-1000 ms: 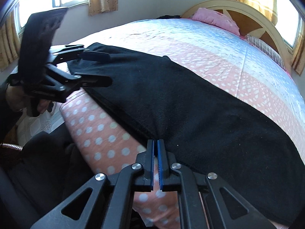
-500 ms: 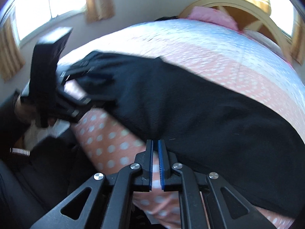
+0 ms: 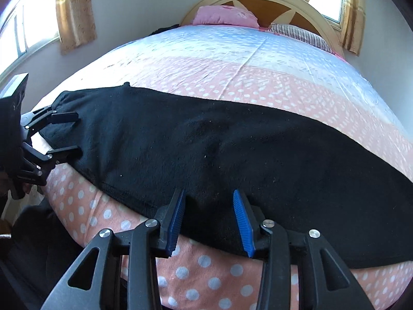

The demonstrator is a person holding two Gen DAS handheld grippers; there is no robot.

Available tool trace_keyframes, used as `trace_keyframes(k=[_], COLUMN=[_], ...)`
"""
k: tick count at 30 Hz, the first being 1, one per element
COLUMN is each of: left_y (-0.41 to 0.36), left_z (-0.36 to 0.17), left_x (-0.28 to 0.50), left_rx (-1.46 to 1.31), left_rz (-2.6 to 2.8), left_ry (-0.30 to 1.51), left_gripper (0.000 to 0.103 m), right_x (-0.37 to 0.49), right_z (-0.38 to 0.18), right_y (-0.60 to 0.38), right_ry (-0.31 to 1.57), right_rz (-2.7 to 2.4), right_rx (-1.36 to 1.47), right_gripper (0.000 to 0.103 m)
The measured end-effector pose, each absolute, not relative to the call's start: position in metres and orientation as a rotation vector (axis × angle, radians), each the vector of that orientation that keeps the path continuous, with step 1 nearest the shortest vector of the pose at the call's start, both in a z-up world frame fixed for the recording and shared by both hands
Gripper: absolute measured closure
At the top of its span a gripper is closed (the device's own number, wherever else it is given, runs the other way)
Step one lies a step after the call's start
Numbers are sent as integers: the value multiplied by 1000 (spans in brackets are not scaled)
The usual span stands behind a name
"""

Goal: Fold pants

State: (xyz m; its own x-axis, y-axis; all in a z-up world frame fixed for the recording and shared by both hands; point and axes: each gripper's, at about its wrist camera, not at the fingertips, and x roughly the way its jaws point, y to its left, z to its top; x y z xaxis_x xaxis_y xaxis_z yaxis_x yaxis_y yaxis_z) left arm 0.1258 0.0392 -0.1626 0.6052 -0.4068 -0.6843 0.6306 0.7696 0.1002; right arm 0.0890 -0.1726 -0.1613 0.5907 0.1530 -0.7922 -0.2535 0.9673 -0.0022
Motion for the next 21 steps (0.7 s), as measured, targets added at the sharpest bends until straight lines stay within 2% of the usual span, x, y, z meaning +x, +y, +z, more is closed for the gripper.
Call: trace_keyframes(k=[4,8,21], left_y=[50,51,82], left_z=[-167,-163,-158], left_x=[131,130,157], left_rx=[273,307,327], left_rz=[-621,-601,-398], left_ry=[726,711,700], left_gripper=[14,8,7], right_x=[105,118,213], right_z=[-153,-148,-128], right_y=[-174,-173,-109], right_ry=[939,938,945], right_rz=[255,271,454], right_rx=[-116,-115,8], right_gripper=[62,62,62])
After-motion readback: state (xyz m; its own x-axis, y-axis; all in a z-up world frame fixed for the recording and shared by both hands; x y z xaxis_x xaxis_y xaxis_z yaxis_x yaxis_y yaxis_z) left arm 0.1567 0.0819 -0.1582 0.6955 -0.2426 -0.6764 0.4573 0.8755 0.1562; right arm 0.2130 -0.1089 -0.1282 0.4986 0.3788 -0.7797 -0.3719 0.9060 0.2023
